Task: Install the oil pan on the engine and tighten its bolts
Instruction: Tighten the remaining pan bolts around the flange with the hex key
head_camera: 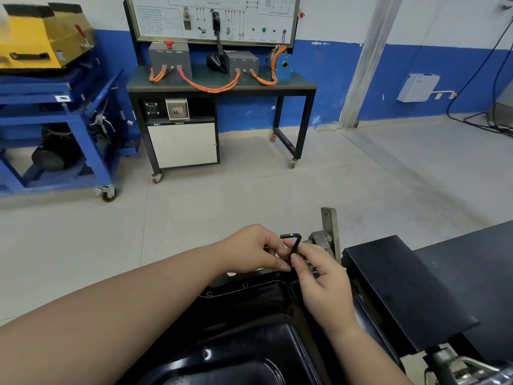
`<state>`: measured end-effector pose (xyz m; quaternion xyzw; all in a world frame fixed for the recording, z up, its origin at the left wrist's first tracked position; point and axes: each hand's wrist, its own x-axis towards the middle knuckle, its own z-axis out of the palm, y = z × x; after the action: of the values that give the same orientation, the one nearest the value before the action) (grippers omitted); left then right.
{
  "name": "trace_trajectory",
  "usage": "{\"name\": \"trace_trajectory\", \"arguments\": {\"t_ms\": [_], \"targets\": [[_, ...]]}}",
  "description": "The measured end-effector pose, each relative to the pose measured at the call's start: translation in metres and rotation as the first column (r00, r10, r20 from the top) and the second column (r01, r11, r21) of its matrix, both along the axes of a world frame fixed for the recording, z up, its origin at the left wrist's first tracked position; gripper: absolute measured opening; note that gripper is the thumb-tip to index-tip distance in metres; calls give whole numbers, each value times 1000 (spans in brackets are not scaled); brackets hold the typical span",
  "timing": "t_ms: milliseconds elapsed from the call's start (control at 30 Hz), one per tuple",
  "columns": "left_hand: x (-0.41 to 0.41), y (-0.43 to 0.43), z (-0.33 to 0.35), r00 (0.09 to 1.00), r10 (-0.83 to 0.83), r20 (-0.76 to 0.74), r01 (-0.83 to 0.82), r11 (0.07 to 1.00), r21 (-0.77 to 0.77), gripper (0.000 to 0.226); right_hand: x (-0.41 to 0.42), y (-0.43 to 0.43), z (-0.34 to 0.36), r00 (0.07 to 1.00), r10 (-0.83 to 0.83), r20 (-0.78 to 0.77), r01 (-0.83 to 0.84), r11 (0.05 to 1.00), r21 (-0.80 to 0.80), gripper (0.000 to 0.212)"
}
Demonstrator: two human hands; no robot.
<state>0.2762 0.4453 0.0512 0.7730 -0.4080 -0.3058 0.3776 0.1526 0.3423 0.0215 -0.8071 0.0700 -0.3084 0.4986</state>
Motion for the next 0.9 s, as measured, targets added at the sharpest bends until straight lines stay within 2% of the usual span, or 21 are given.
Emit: {"name": "trace_trajectory", "arguments": {"t_ms": [100,200,267,333,433,467,533,567,700,800,900], "targets": [[0,2,-1,1000,1,11,-1,1000,23,26,0,-2,-3,999,-27,-17,28,998,52,38],[-2,1,-3,1000,-1,7,1,1000,28,19,0,-3,-6,996,-58,-75,64,994,88,22],[-2,0,-3,1000,-8,21,7,1000,31,11,0,-3,-6,994,-65,-84,74,991,110,33],[-3,-2,-2,999,-25,24,24,999,29,17,0,-3,-6,995,-68,-74,75,992,99,37],[-2,-1,-2,1000,-12,19,12,1000,25,35,0,-1,-4,998,-13,-55,17,997,74,16],[-1,-1,-2,1000,-9,14,9,1000,22,31,-1,-1,-3,999,11,-39,-9,999,44,20],[-1,0,-2,1000,-21,1,21,999,33,8,-3,0,-2,999,50,-9,-50,999,4,30],[-1,0,-2,999,-30,-12,30,999,33,6,-3,0,-1,998,60,0,-60,998,19,32],[-1,0,-4,999,-11,-31,12,1000,23,23,-3,-4,-3,999,33,7,-33,995,98,26],[-3,-1,-3,1000,-17,-21,17,999,33,15,-3,-7,-7,998,-5,-58,15,987,158,15],[-5,-4,-2,999,-33,-6,34,999,38,17,-3,-9,-9,996,-15,-91,30,984,174,19]]}}
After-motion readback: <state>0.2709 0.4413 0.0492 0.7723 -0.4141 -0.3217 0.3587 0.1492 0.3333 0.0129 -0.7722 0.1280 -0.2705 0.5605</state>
